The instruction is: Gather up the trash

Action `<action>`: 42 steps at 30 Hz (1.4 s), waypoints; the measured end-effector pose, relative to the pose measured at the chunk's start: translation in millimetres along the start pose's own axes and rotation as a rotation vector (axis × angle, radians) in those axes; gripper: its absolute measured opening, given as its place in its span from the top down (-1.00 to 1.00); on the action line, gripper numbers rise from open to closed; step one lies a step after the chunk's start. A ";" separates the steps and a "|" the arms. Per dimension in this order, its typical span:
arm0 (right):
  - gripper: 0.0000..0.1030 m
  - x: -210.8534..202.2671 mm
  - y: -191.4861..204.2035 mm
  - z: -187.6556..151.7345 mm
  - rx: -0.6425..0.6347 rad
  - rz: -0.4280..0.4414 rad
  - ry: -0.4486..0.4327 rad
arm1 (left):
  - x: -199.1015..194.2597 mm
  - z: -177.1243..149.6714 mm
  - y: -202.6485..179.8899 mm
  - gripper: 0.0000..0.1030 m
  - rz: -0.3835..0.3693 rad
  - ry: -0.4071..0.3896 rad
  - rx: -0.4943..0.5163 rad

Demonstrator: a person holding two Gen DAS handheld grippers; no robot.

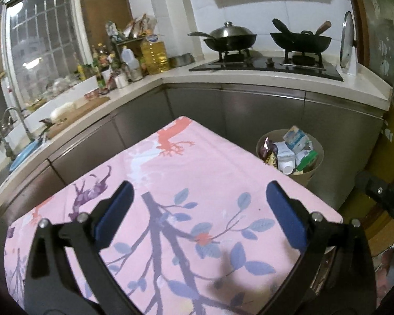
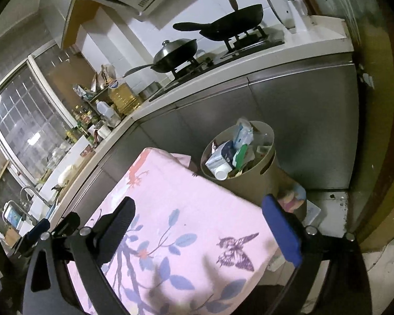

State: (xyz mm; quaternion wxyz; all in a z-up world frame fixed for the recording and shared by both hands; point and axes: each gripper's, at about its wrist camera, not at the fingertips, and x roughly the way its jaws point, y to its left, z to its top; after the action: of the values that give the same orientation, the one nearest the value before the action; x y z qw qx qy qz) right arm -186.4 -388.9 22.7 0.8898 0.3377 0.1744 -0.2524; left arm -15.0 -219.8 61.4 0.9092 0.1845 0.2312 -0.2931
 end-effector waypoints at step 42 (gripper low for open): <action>-0.88 -59.0 21.7 -23.5 -0.047 0.015 -0.009 | -74.9 -15.8 11.2 -0.88 0.122 -0.091 -0.028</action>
State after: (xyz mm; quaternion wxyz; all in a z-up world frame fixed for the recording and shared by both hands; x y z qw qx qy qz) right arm -225.2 -339.1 45.5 0.9002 0.3170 0.1736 -0.2431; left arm -67.1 -170.3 90.2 0.9374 0.1720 0.1821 -0.2421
